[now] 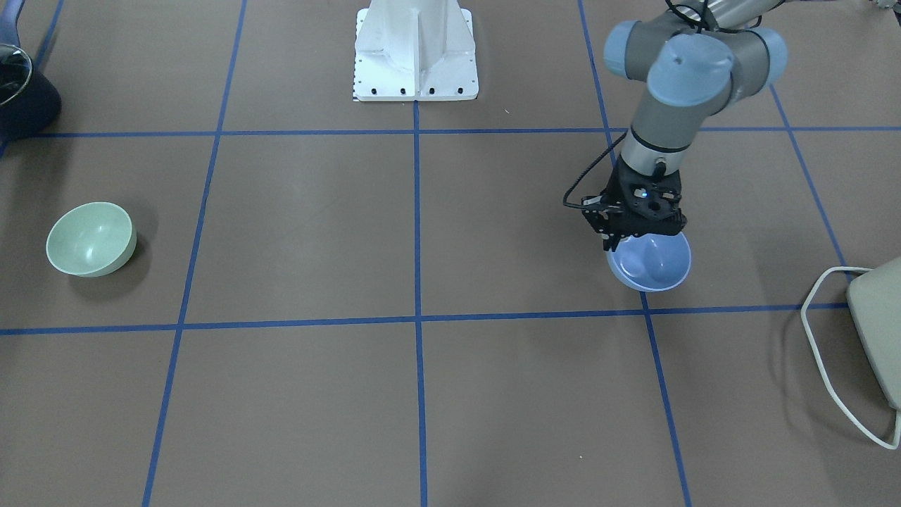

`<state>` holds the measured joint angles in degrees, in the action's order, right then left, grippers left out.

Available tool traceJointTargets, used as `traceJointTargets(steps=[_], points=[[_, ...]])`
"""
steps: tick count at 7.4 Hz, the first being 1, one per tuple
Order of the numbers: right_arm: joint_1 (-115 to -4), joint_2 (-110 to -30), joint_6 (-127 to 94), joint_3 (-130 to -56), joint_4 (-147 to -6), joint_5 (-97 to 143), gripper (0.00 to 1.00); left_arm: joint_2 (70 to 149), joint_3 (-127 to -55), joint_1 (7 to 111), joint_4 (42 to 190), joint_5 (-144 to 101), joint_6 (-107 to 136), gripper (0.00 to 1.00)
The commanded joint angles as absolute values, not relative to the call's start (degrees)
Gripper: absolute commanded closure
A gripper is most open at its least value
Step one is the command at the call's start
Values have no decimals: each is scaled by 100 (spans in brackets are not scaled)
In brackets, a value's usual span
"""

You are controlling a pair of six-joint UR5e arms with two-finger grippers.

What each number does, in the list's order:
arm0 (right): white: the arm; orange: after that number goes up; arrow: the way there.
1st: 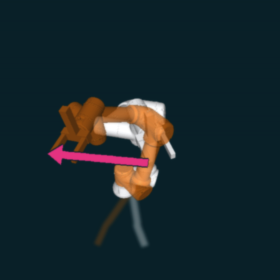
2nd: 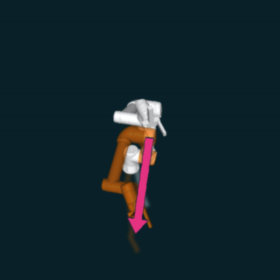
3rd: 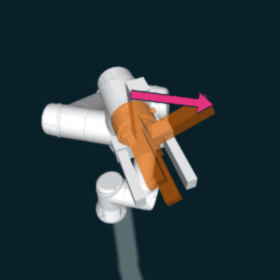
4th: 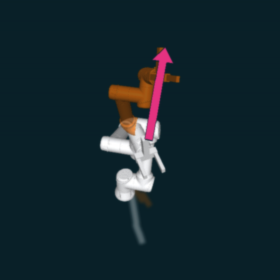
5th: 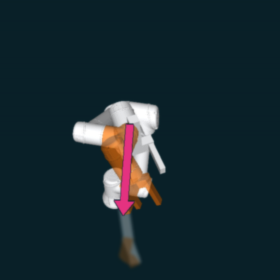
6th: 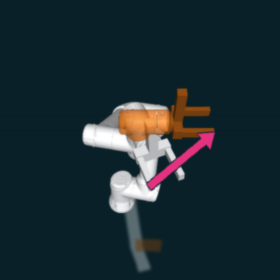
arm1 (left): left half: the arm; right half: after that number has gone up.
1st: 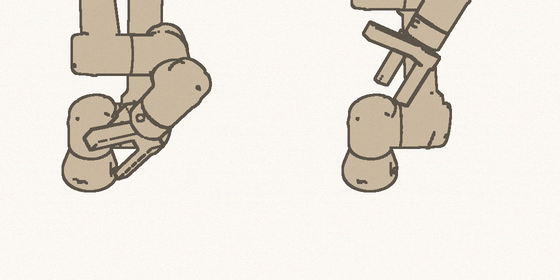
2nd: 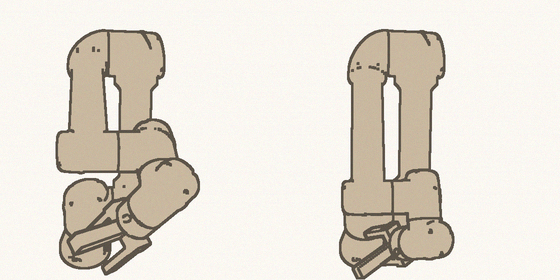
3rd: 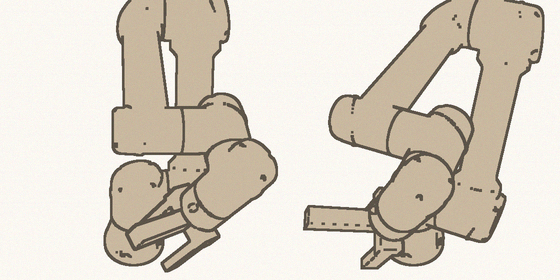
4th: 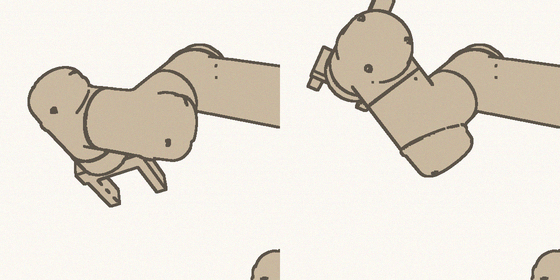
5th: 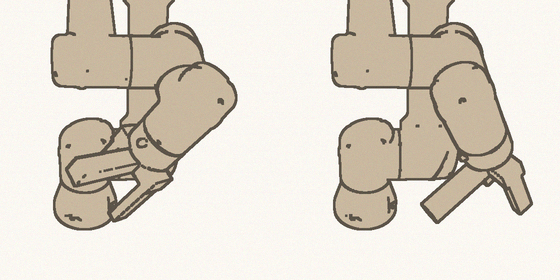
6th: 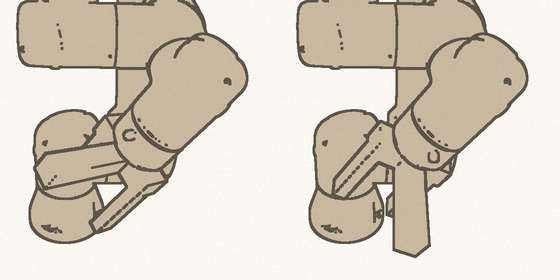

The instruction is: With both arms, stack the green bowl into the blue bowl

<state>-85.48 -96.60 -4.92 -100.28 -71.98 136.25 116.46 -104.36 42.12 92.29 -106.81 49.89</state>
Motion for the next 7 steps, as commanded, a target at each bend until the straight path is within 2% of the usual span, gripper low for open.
traceJointTargets(steps=[1, 2, 3, 5, 7], points=[[-8543, -9650, -492, -10028, -7198, 13623, 0, 12758, -10406, 3387, 8080, -10127, 5911, 100], [-8543, -9650, -518, -10028, -7198, 13632, 0, 13171, -10311, 3105, 7781, -10108, 6254, 100], [-8543, -9650, -527, -10028, -7198, 13632, 0, 13697, -9892, 2850, 7639, -9846, 6536, 100], [-8543, -9659, -545, -10028, -7198, 13632, 0, 14568, -8707, 2506, 7716, -9467, 6889, 100], [-8543, -9659, -554, -10028, -7198, 13623, 0, 14686, -8421, 2365, 7987, -9396, 6899, 100]])
